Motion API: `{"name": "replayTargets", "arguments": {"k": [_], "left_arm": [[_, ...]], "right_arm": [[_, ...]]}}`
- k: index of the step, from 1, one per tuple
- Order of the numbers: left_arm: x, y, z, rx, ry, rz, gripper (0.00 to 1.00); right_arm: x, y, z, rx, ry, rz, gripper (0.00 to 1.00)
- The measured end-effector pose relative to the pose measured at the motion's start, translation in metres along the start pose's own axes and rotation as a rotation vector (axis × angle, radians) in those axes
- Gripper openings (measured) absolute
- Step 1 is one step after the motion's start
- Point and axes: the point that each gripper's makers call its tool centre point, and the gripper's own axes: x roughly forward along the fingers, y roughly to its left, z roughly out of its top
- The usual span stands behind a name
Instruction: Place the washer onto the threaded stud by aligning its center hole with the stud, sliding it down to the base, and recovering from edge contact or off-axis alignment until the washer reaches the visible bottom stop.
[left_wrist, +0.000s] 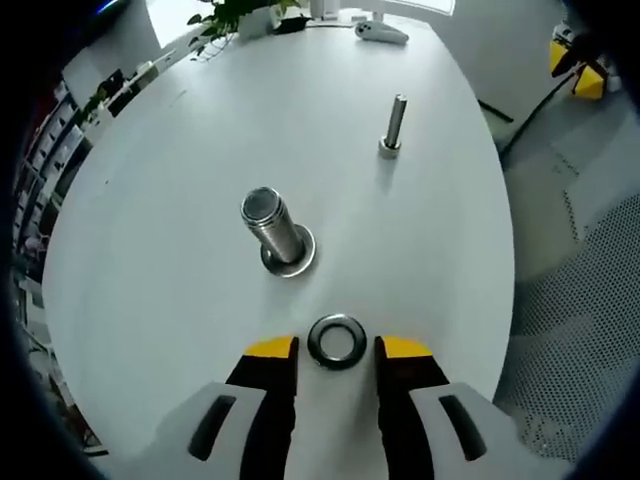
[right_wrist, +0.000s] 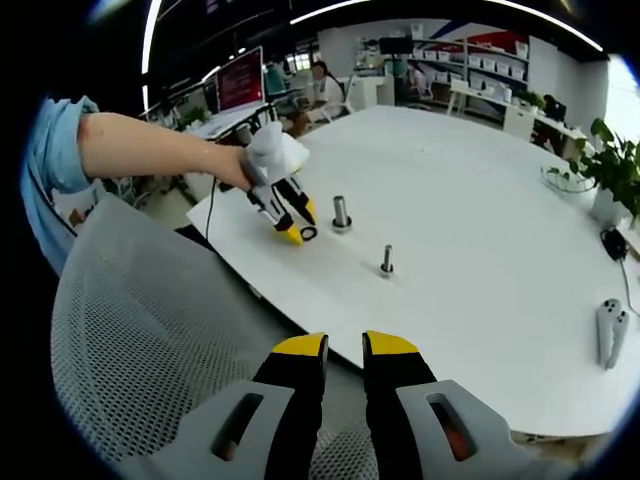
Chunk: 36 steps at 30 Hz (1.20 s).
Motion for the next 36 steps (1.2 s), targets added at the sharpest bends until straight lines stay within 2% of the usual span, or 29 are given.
{"name": "replayTargets", "arguments": {"k": [4, 14, 22, 27, 33, 36], "left_arm": [[0.0024, 0.0001, 0.0049, -0.014, -0.001, 0.005, 0.33], [0.0026, 0.0013, 0.0051, -0.024, 0.029, 0.003, 0.34], [0.0025, 0.0007, 0.0059, -0.017, 0.014, -0.001, 0.34], [0.0014, -0.0043, 0.0029, 0.002, 0.036, -0.01, 0.37], [0.0014, -0.0021, 0.0035, -0.008, 0.034, -0.003, 0.36], [0.0011, -0.0027, 0.003, -0.008, 0.045, 0.001, 0.3]], "right_arm": [[0.0, -0.0003, -0.0001, 0.001, 0.001, -0.001, 0.17], [-0.0003, 0.0004, 0.0008, 0.003, -0.006, 0.004, 0.17], [-0.0006, -0.0001, 0.0011, 0.004, -0.009, 0.002, 0.17], [-0.0008, -0.0001, 0.0014, 0.006, -0.011, 0.001, 0.17], [-0.0004, -0.0002, 0.0007, 0.001, -0.006, 0.002, 0.17], [-0.0005, -0.0003, 0.0012, 0.003, -0.009, 0.002, 0.17]]}}
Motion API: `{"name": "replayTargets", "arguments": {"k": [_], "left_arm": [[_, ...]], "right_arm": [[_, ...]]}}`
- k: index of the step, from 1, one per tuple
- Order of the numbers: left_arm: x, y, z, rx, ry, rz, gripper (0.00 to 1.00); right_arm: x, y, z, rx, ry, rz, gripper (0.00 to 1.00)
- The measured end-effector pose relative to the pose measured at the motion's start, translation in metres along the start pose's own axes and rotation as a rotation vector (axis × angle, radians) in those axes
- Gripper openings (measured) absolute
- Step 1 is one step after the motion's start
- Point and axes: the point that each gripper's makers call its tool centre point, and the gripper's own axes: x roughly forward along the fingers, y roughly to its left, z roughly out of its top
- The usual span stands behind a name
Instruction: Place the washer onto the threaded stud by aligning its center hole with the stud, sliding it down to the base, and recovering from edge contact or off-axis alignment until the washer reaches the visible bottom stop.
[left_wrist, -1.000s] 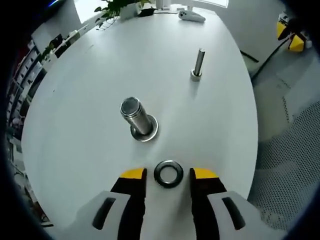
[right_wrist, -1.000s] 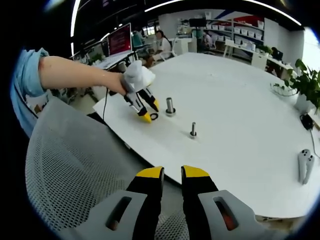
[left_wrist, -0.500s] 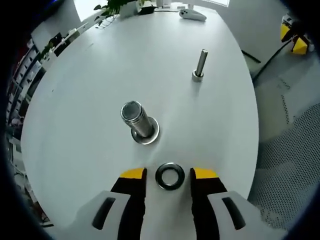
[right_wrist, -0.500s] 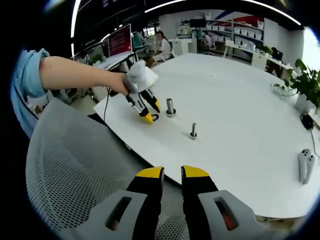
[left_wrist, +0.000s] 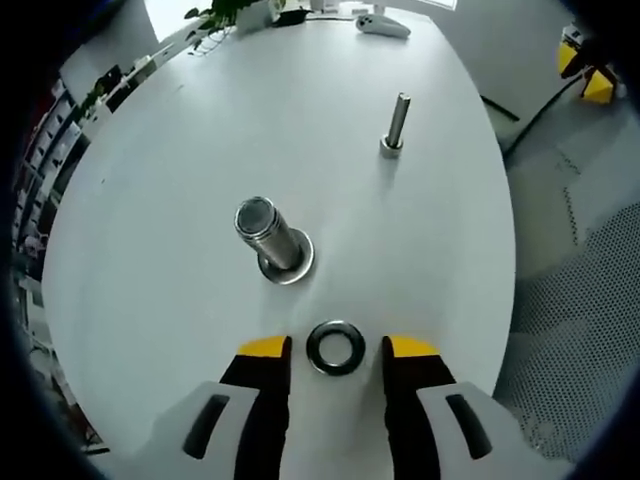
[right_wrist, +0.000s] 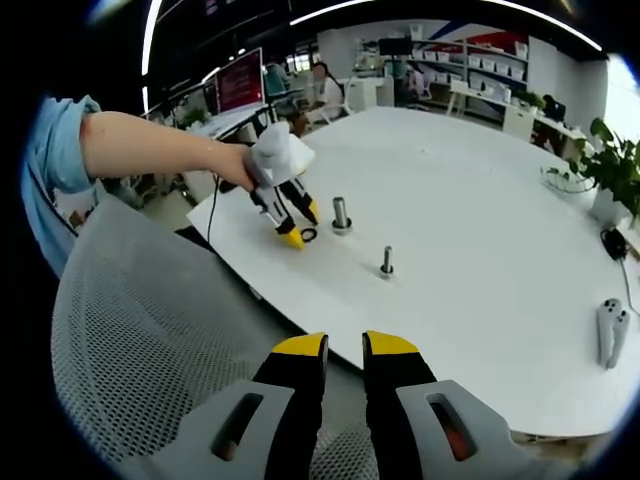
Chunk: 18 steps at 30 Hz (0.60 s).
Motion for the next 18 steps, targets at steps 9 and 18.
{"name": "replayTargets", "arguments": {"k": [9, 18], "left_arm": [[-0.0005, -0.0027, -0.0008, 0.02, 0.017, 0.013, 0.21], [-0.0017, -0.0012, 0.0016, 0.04, -0.016, 0.035, 0.2]], "right_arm": [[-0.0004, -0.0002, 0.0016, 0.001, -0.01, -0.002, 0.17], [-0.0007, -0.0005, 0.0023, 0.001, -0.012, -0.004, 0.17]]}}
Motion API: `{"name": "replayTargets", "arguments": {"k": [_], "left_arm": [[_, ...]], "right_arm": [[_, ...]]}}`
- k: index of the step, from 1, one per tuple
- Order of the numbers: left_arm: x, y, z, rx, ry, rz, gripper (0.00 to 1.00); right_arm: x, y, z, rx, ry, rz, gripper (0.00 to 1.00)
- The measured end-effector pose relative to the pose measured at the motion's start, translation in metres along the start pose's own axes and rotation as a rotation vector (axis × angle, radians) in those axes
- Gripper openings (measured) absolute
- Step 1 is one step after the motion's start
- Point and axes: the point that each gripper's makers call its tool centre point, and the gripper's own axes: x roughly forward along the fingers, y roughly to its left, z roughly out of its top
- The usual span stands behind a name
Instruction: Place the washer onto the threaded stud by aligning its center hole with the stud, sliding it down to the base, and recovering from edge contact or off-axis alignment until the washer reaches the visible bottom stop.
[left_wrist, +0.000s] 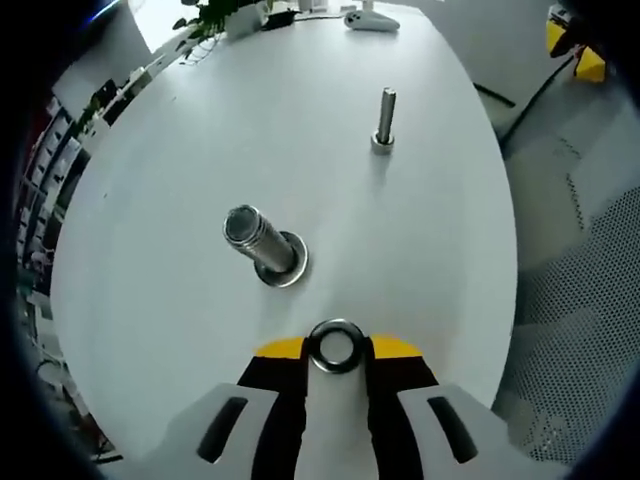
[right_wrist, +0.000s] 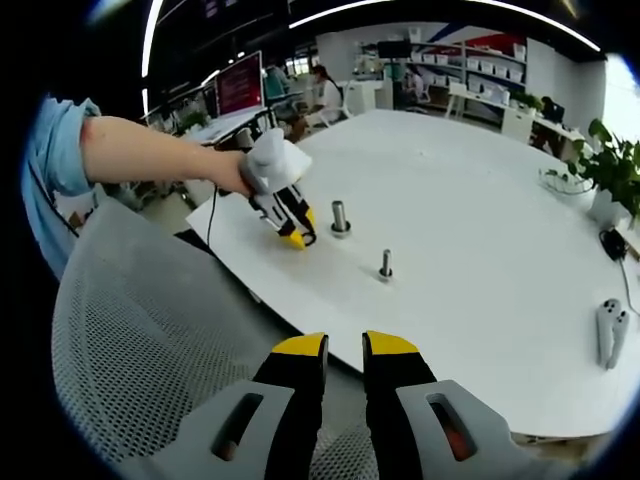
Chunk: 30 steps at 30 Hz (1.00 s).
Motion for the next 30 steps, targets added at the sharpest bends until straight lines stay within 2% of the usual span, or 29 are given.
{"name": "replayTargets", "arguments": {"k": [6, 7, 9, 13, 17, 20, 23, 25, 26, 27, 28, 30], "left_arm": [[0.0, 0.001, 0.005, -0.006, -0.019, 0.01, 0.19], [-0.001, 0.001, 0.006, -0.002, -0.023, 0.004, 0.0], [-0.007, -0.001, 0.007, 0.007, 0.001, 0.0, 0.0], [-0.006, -0.001, 0.006, 0.021, -0.005, -0.005, 0.0], [-0.021, 0.009, 0.019, -0.067, -0.106, -0.002, 0.0], [-0.034, 0.018, 0.016, -0.063, -0.115, 0.01, 0.0], [-0.043, 0.03, 0.001, -0.055, -0.107, 0.021, 0.02], [-0.046, 0.034, -0.015, -0.035, -0.075, 0.022, 0.1], [-0.047, 0.037, -0.022, 0.029, -0.059, 0.028, 0.15], [-0.047, 0.039, -0.027, 0.047, -0.047, 0.042, 0.22], [-0.048, 0.04, -0.036, 0.052, -0.031, 0.051, 0.25], [-0.046, 0.036, -0.05, 0.028, 0.003, 0.02, 0.28]], "right_arm": [[0.0, 0.0, 0.0, 0.001, -0.001, -0.001, 0.17], [0.0, 0.0, 0.0, 0.001, -0.001, -0.001, 0.17], [0.0, 0.0, 0.0, 0.001, -0.001, -0.002, 0.17], [0.0, 0.0, 0.0, 0.003, -0.001, -0.002, 0.17], [0.0, 0.0, 0.0, 0.001, -0.001, 0.002, 0.17], [0.0, 0.001, 0.0, -0.003, 0.0, 0.006, 0.17], [0.0, 0.002, 0.0, -0.005, 0.0, 0.009, 0.17], [0.0, 0.002, 0.0, -0.006, -0.001, 0.009, 0.17], [0.0, 0.002, 0.0, -0.006, -0.002, 0.009, 0.17], [0.0, 0.002, 0.0, -0.006, -0.002, 0.01, 0.17], [0.0, 0.002, 0.001, -0.006, -0.002, 0.009, 0.17], [0.0, 0.002, 0.001, -0.005, -0.003, 0.009, 0.17]]}}
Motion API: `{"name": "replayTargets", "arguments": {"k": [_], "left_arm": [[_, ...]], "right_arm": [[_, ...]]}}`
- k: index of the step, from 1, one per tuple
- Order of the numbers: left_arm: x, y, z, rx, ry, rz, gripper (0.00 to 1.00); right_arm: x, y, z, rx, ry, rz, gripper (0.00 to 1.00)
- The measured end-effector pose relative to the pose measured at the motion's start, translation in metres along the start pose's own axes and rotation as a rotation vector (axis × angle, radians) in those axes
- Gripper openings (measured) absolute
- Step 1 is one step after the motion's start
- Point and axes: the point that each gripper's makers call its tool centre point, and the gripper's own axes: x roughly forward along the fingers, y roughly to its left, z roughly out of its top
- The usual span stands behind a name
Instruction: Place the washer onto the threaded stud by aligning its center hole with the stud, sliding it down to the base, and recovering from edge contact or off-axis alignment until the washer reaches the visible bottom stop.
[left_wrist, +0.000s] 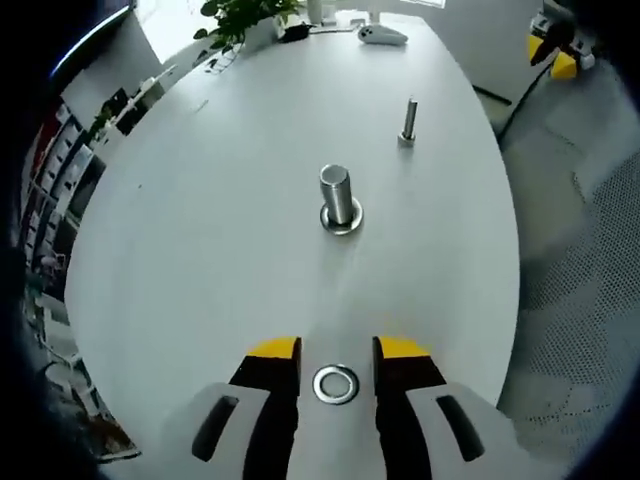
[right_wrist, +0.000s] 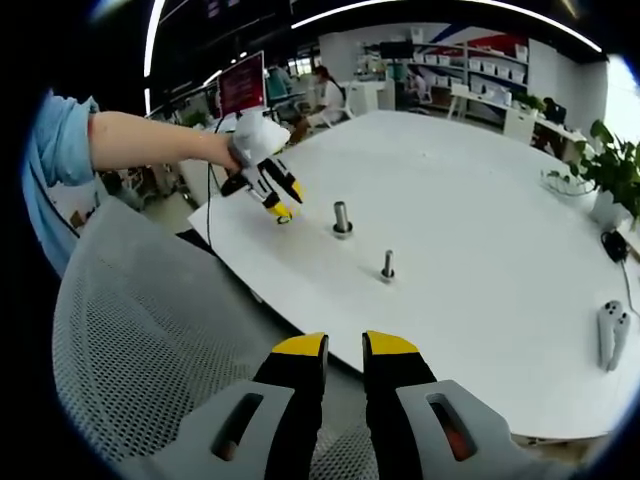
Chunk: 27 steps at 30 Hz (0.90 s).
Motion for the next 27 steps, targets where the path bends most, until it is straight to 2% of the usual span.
{"name": "replayTargets", "arguments": {"k": [7, 10, 13, 15, 16, 17, 18, 27], "left_arm": [[0.008, 0.002, -0.024, -0.06, 0.029, -0.009, 0.31], [0.007, -0.003, -0.025, -0.12, 0.026, -0.034, 0.28], [0.01, -0.003, -0.031, -0.085, 0.06, -0.011, 0.28], [0.013, -0.001, -0.039, -0.001, 0.108, 0.013, 0.28], [0.012, -0.005, -0.031, -0.001, 0.056, -0.011, 0.28], [0.01, -0.001, -0.032, -0.048, 0.073, 0.009, 0.29], [0.009, -0.001, -0.032, -0.06, 0.076, 0.004, 0.29], [0.013, -0.005, -0.031, -0.072, 0.086, -0.051, 0.27]], "right_arm": [[0.0, -0.001, -0.001, 0.002, 0.003, -0.004, 0.17], [0.0, -0.001, -0.001, 0.003, 0.004, -0.005, 0.17], [0.0, -0.001, -0.001, 0.004, 0.005, -0.006, 0.17], [0.0, -0.001, -0.001, 0.003, 0.007, -0.008, 0.17], [0.0, -0.001, -0.001, 0.004, 0.007, -0.008, 0.17], [0.0, -0.001, -0.001, 0.004, 0.008, -0.008, 0.17], [0.0, -0.001, -0.001, 0.005, 0.009, -0.008, 0.17], [0.0, -0.001, -0.002, 0.003, 0.015, -0.006, 0.16]]}}
